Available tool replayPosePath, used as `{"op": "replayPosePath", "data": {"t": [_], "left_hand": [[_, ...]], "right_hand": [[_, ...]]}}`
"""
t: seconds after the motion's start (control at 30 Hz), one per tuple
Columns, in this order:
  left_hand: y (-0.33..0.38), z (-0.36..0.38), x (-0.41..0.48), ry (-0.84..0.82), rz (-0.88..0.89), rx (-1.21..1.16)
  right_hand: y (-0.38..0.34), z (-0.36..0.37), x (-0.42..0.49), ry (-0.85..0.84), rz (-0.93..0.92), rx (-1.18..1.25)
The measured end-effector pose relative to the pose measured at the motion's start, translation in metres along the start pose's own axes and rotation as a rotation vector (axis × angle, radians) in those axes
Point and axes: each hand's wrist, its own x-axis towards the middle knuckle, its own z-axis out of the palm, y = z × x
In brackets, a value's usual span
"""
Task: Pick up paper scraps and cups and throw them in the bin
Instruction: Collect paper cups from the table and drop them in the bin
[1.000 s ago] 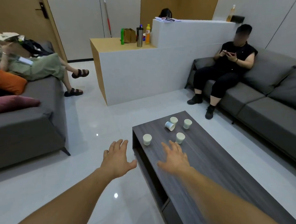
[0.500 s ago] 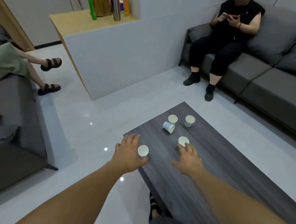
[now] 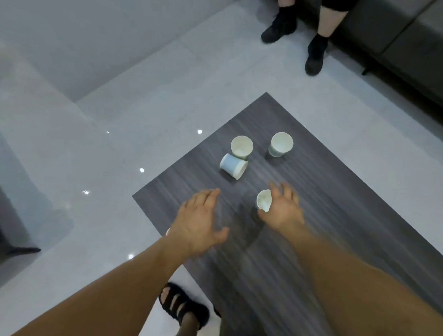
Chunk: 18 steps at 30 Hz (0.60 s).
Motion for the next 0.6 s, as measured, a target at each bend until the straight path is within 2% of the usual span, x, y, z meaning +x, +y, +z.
{"op": "replayPosePath", "data": {"t": [0.23,0.33,0.43,0.6], "left_hand": [[-0.016,0.040,0.036,-0.018,-0.010,-0.090],[-0.020,0.039,0.039,-0.010,-0.012,-0.122],[-0.025,0.026,0.040,0.045,-0.034,-0.180],[-0.048,-0.001,0.027,0.121,0.003,-0.283]], "right_hand": [[0.010,0.042,0.040,-0.031,-0.069,0.076],[-0.008,0.035,0.039,-0.036,-0.063,0.237],[-0.043,0.019,0.025,-0.145,-0.204,0.501],[-0.104,0.009,-0.004,-0.300,-0.386,0.639]]}}
